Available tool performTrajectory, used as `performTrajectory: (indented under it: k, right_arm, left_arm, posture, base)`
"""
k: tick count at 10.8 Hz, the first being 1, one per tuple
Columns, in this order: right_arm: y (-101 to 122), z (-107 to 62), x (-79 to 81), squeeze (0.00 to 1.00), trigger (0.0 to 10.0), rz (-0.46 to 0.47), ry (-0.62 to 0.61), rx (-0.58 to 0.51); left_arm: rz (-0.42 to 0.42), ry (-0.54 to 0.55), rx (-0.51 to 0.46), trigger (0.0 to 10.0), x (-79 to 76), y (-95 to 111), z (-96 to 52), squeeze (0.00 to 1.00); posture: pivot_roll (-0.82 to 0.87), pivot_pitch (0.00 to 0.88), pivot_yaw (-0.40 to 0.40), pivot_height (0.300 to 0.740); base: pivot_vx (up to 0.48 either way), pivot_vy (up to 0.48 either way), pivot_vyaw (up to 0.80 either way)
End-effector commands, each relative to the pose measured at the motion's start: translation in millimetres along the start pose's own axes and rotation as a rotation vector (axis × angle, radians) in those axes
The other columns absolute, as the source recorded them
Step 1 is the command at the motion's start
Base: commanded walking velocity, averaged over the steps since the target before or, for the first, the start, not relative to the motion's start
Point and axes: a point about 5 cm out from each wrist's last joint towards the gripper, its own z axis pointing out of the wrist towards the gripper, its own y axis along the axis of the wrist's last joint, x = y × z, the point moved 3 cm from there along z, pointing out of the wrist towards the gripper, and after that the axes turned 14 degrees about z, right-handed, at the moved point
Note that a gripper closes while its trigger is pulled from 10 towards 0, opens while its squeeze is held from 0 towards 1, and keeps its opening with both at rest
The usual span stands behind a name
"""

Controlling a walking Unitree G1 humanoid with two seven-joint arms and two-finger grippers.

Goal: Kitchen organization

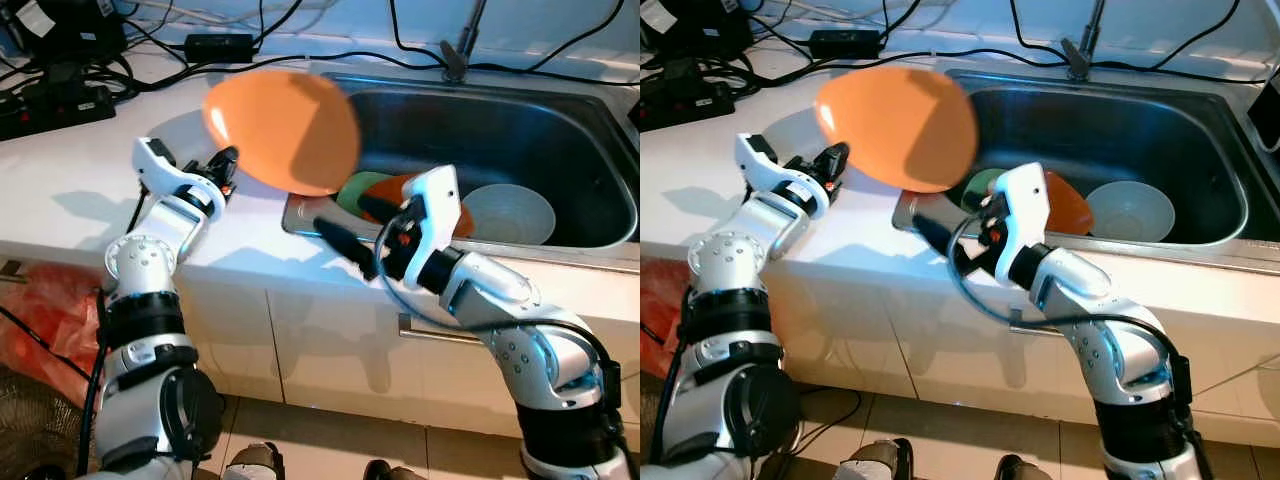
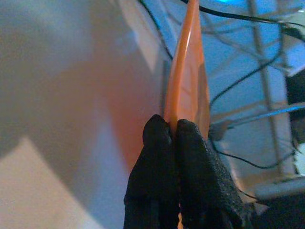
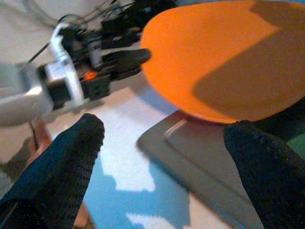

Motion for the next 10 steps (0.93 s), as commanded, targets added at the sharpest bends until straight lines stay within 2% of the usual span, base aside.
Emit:
performTrajectory:
  k: [1,3,5,7,9,10]
  right_arm:
    - [9,-0.9,-13.4,0.00,10.0,0.042,-0.069,-0.040]
    - [21,-1.8,-35.5,0.00,10.0,0.105,-0.194,-0.128]
    - [33,-4.6,-50.9,0.00,10.0,0.220,-0.264,-0.218]
    - [37,-2.2,-50.1,0.00,10.0,0.293,-0.243,-0.247]
    - [40,-1.0,-49.6,0.00,10.0,0.327,-0.231,-0.259]
    - [46,-1.1,-50.1,0.00,10.0,0.339,-0.221,-0.289]
  left_arm:
    - [-0.014,-0.098,-0.081,0.0,-15.1,14,-2.5,0.00]
    - [-0.035,-0.170,-0.121,0.0,-19.0,20,-6.0,0.00]
    - [-0.055,-0.280,-0.130,0.0,-30.4,22,-11.1,0.00]
    - [-0.071,-0.388,-0.058,0.0,-45.8,9,-15.2,0.00]
    - [-0.071,-0.447,-0.006,0.0,-54.5,-2,-18.3,0.00]
    - [-0.048,-0.494,0.054,0.0,-61.2,-11,-23.7,0.00]
  posture:
    - [0.13,0.116,0.033,0.740]
    - [0.13,0.116,0.030,0.740]
    - [0.13,0.117,0.029,0.740]
    - [0.14,0.118,0.030,0.740]
    - [0.14,0.119,0.033,0.740]
    - [0.14,0.118,0.032,0.740]
  base:
    - [0.000,0.000,0.00]
    - [0.000,0.000,0.00]
    - [0.000,0.000,0.00]
    - [0.000,0.000,0.00]
    - [0.000,0.000,0.00]
    - [0.000,0.000,0.00]
